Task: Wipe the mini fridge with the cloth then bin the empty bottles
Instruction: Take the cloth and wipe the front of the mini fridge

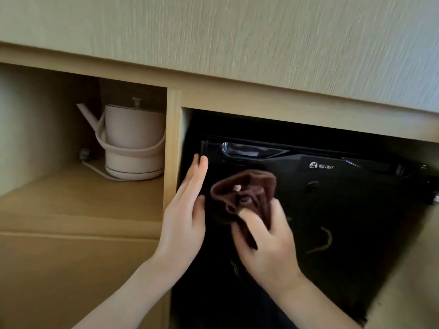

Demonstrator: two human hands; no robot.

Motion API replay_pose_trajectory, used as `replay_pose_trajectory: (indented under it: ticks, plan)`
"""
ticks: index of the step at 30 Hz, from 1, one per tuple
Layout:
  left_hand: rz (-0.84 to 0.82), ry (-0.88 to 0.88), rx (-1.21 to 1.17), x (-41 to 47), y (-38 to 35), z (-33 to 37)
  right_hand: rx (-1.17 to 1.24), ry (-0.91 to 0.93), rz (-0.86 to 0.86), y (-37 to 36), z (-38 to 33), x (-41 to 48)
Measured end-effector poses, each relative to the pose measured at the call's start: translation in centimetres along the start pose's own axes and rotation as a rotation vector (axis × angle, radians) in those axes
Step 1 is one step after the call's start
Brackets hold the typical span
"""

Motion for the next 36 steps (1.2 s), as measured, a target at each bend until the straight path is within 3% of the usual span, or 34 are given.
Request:
replay_pose_trajectory:
  ticks: [2, 4, 10, 22, 36]
  plan:
    - [0.018, -0.004, 0.024, 0.0, 0.1, 0.3, -0.011, 0.075, -0.151, -1.8, -1.3, -2.1]
    - [0.019, -0.005, 0.027, 0.0, 0.2, 0.5, 0.001, 0.072, -0.185, -1.3, -0.7, -2.8]
    - [-0.020, -0.014, 0.011, -0.1, 0.0, 0.1, 0.120, -0.186, 0.066, 2.8, 3.3, -0.6]
    - [-0.019, -0.012, 0.013, -0.1, -0.2, -0.1, 0.173, -0.321, 0.111, 2.4, 3.8, -1.1]
    - [-0.012, -0.028, -0.019, -0.1, -0.2, 0.0, 0.113, -0.213, 0.105, 3.7, 2.8, 1.3]
Point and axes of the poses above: each hand's wrist, its own x-axis towards the middle knuckle, its own y-axis out of the back of the hand, z = x × y, the point moved 10 cm from there along x, towards the middle knuckle, and after that the axes turned 14 degrees about y, right-handed, at the moved point
